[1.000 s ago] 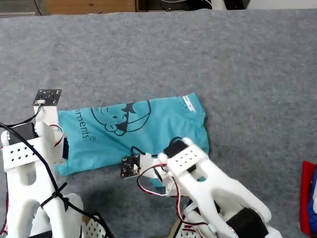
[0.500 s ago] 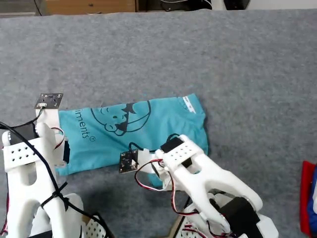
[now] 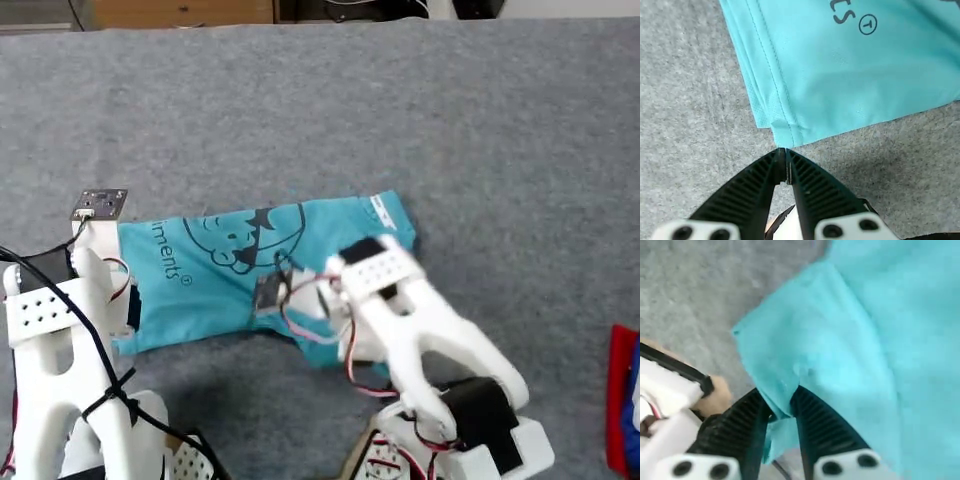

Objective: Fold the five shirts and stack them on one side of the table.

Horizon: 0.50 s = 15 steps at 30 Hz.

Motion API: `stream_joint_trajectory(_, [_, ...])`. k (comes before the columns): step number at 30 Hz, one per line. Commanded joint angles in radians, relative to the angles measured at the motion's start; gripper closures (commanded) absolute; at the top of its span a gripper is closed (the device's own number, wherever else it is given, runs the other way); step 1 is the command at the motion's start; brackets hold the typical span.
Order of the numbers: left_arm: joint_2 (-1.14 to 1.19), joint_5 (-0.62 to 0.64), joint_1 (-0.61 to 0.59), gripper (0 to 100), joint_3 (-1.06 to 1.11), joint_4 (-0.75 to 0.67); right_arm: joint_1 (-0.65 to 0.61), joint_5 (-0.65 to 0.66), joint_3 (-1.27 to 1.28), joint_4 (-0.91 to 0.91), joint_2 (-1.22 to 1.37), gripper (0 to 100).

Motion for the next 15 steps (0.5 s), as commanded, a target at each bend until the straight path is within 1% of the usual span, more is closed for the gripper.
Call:
stream_joint_trajectory(1, [-0.019, -0.002, 0.008, 98, -0.044, 0.003, 0.068, 0.052, -0.185, 0.071, 0.007, 99.3])
stream_joint_trajectory(4, [-0.019, -0.002, 0.009, 98, -0.046, 0.0, 0.074, 0.092, -0.274, 0.097, 0.008, 99.3])
stream_joint_trajectory(8, [-0.021, -0.002, 0.009, 98, -0.046, 0.0, 0.074, 0.094, -0.367, 0.098, 0.042, 99.3])
stream_joint_trajectory(15, [-0.022, -0.002, 0.009, 98, -0.046, 0.0, 0.076, 0.115, -0.611, 0.107, 0.282, 99.3])
